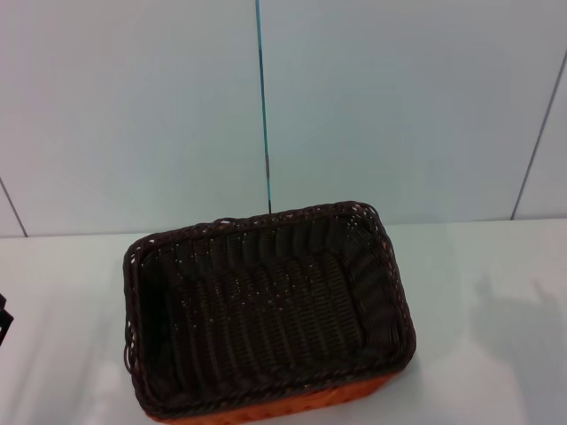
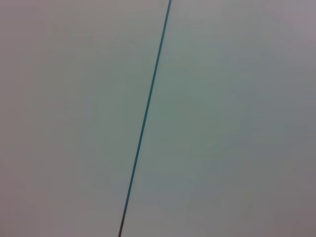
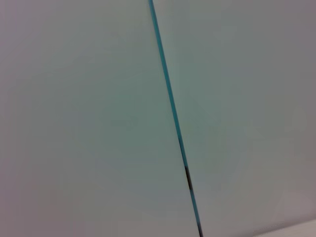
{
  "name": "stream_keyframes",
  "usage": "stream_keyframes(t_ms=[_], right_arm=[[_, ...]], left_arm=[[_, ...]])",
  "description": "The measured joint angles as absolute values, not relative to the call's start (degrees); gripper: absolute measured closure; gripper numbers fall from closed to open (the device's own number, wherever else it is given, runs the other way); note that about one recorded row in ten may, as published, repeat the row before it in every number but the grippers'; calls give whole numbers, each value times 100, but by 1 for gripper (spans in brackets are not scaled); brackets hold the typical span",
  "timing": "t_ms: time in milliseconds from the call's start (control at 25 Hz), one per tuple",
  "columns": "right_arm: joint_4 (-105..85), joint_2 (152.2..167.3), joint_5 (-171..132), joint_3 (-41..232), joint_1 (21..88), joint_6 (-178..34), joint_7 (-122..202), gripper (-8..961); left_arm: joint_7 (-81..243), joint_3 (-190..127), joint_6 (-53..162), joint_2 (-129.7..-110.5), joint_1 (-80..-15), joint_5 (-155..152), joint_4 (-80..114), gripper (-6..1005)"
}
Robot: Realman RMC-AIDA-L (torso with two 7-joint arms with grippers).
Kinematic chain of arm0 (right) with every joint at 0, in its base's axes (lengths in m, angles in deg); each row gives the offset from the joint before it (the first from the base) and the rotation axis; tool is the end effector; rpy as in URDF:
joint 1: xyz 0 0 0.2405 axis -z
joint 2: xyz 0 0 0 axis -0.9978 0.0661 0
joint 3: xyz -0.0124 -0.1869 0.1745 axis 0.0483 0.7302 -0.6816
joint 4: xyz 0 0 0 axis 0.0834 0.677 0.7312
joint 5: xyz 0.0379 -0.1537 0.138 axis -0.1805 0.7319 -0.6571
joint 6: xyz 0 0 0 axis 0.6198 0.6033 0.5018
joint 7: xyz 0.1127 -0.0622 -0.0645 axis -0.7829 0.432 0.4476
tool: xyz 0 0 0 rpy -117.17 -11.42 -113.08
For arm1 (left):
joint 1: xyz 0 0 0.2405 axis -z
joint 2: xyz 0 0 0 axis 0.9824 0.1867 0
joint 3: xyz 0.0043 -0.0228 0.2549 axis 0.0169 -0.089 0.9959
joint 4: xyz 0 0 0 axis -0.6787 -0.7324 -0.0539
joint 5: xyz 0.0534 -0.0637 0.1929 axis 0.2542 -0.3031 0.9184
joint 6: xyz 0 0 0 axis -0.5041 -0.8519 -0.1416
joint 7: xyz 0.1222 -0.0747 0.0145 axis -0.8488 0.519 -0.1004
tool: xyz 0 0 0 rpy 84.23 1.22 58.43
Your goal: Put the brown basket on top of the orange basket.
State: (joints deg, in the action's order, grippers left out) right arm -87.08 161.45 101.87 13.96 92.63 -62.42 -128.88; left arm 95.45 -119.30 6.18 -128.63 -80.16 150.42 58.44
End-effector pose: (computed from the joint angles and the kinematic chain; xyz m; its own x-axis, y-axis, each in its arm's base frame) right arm 0.3016 0.3055 0.0482 -0.5156 0.1340 0.8463 0.8471 -0.0689 0.5270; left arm -0.3436 0.2697 0.0155 0.5250 -0.1073 0.8443 0.8510 0.0819 -0.5188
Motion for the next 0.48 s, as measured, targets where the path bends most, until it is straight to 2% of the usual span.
stream_keyframes(t_ms=[200, 360, 480], right_arm=[[-9009, 16332, 10235, 1423, 9482, -6133, -12874, 213], [-9054, 16360, 10952, 1574, 9569, -6159, -12832, 215], [-9060, 16449, 11551, 1652, 9708, -6069, -12807, 215]], left_arm=[[9544, -11915, 404, -12883, -7989, 15041, 5726, 114], [9550, -11807, 322, -12879, -8027, 15042, 5711, 114], [9544, -11750, 311, -12875, -8072, 15041, 5710, 114]])
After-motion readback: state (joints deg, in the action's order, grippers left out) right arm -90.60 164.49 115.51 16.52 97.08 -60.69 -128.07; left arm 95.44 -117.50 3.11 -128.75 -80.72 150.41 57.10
